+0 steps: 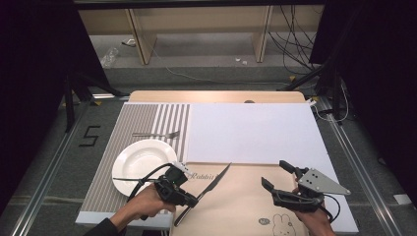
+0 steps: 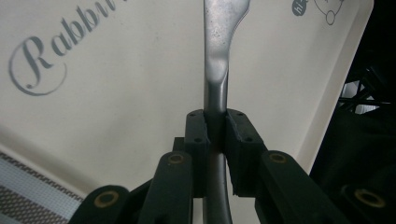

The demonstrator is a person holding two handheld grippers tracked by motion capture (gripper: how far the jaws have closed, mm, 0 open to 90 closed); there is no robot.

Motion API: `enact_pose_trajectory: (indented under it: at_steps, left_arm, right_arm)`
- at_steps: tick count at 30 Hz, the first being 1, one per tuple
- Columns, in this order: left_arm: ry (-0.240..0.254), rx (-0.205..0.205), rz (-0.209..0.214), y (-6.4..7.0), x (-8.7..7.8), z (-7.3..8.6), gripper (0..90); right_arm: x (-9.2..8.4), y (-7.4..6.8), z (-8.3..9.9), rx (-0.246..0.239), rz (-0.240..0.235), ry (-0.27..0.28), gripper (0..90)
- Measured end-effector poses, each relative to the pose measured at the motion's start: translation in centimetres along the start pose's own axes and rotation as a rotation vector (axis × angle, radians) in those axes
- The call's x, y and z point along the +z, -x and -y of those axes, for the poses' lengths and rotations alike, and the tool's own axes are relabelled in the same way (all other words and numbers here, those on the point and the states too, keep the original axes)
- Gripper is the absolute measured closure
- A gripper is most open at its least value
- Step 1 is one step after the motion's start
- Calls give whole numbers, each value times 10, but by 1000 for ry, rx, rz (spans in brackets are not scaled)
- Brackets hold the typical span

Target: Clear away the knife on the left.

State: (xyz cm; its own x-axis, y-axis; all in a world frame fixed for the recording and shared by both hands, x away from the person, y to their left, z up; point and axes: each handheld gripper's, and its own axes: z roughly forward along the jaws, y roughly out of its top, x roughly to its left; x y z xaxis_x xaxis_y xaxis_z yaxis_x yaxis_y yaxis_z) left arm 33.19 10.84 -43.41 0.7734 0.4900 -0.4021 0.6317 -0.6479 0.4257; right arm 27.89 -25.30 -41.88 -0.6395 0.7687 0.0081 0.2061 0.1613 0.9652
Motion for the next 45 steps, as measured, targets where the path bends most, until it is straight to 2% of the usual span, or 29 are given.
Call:
enact_pose_trajectory:
  at_steps: [4, 12, 14, 26, 35, 38, 39, 42, 45]
  left_arm:
    - [-30, -4, 10, 1, 8, 3, 796]
    - [-43, -21, 22, 3, 22, 10, 796]
    - [-54, -14, 20, 3, 26, 12, 796]
    - [-39, -54, 24, 5, 30, 15, 795]
    - [-69, -31, 5, 6, 38, 18, 791]
    - [-64, -34, -30, 10, 37, 17, 785]
    - [-71, -23, -33, 12, 36, 16, 742]
    - [-70, 7, -74, 20, 33, 12, 555]
    - [-52, 31, -112, 26, 29, 8, 442]
  right_arm:
    - [0, 0, 0, -3, 0, -5, 207]
    - [0, 0, 0, -4, 1, -4, 207]
    - [0, -1, 0, -6, 2, -6, 207]
    - [0, -1, 0, -6, 0, -8, 207]
    - [0, -1, 0, -5, -1, -10, 207]
    - [0, -1, 0, -5, -3, -9, 207]
    - [1, -1, 0, -6, -3, -10, 207]
    - [1, -1, 0, -6, -5, -8, 208]
    - [1, -1, 0, -6, -5, -9, 208]
